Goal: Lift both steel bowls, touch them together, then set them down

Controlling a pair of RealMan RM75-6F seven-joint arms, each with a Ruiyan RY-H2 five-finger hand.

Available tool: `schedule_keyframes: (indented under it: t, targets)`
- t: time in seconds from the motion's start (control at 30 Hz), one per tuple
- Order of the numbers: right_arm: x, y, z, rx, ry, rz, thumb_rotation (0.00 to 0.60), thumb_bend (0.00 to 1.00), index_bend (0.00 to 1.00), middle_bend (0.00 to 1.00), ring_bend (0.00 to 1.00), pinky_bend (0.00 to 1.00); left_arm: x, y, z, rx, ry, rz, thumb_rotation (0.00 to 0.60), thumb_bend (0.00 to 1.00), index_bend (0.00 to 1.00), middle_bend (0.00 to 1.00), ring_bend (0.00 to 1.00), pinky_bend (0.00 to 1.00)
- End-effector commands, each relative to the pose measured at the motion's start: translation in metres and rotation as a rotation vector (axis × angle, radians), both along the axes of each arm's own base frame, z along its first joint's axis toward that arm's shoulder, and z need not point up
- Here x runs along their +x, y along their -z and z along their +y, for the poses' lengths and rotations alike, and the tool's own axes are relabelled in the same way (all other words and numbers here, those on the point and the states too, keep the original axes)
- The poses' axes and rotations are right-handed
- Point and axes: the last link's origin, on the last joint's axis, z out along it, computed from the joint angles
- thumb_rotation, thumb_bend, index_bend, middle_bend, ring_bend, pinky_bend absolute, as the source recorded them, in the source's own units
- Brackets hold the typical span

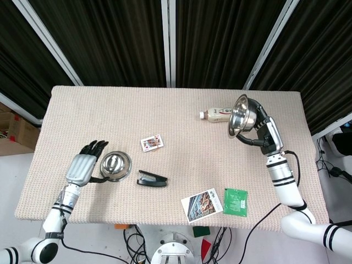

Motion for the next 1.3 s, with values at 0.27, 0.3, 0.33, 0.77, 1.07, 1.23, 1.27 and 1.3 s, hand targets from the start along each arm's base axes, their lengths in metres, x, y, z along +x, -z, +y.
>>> schedule_keyframes:
  t: [0.27, 0.3, 0.33, 0.77, 1.07, 1.23, 1.27, 1.3]
  targets:
    - [-0.003, -0.002, 0.002, -0.005, 0.012, 0.019, 0.6, 0.21, 0.61, 0.49, 0.45, 0.37, 0.002, 0.02, 0.028, -0.146, -0.014, 0.016, 0.576, 0.03, 0.05, 0.08, 0.0, 0.14]
    - [-0.003, -0.002, 0.002, -0.005, 0.012, 0.019, 0.6, 0.21, 0.61, 0.49, 0.45, 0.37, 0.002, 0.02, 0.028, -0.151, -0.014, 0.022, 0.588, 0.03, 0.06, 0.08, 0.0, 0.14]
    - [-0.003, -0.002, 0.002, -0.005, 0.012, 0.019, 0.6, 0.21, 0.61, 0.49, 0.45, 0.37, 0.002, 0.02, 0.029, -0.159, -0.016, 0.028, 0.592, 0.03, 0.07, 0.08, 0.0, 0.14]
    - [-0.005, 0.002, 0.002, 0.002, 0.023, 0.02, 0.6, 0.21, 0.61, 0.49, 0.45, 0.38, 0.002, 0.026, 0.034, -0.198, -0.021, 0.067, 0.6, 0.03, 0.16, 0.19, 0.09, 0.21]
    - [-0.007, 0.003, 0.002, 0.004, 0.027, 0.024, 0.6, 0.21, 0.61, 0.49, 0.45, 0.38, 0.003, 0.03, 0.035, -0.187, -0.012, 0.061, 0.6, 0.09, 0.32, 0.35, 0.21, 0.29]
    - [-0.008, 0.003, 0.001, 0.0, 0.03, 0.028, 0.6, 0.21, 0.61, 0.49, 0.45, 0.38, 0.007, 0.025, 0.038, -0.114, 0.016, 0.026, 0.6, 0.13, 0.44, 0.47, 0.32, 0.37]
    - [-0.008, 0.002, 0.001, 0.0, 0.03, 0.028, 0.6, 0.21, 0.61, 0.49, 0.45, 0.38, 0.007, 0.023, 0.038, -0.101, 0.017, 0.013, 0.6, 0.14, 0.46, 0.49, 0.34, 0.38]
    - [-0.008, 0.002, 0.001, -0.001, 0.031, 0.029, 0.6, 0.21, 0.61, 0.49, 0.45, 0.38, 0.008, 0.02, 0.038, -0.082, 0.015, -0.015, 0.6, 0.15, 0.48, 0.5, 0.35, 0.38]
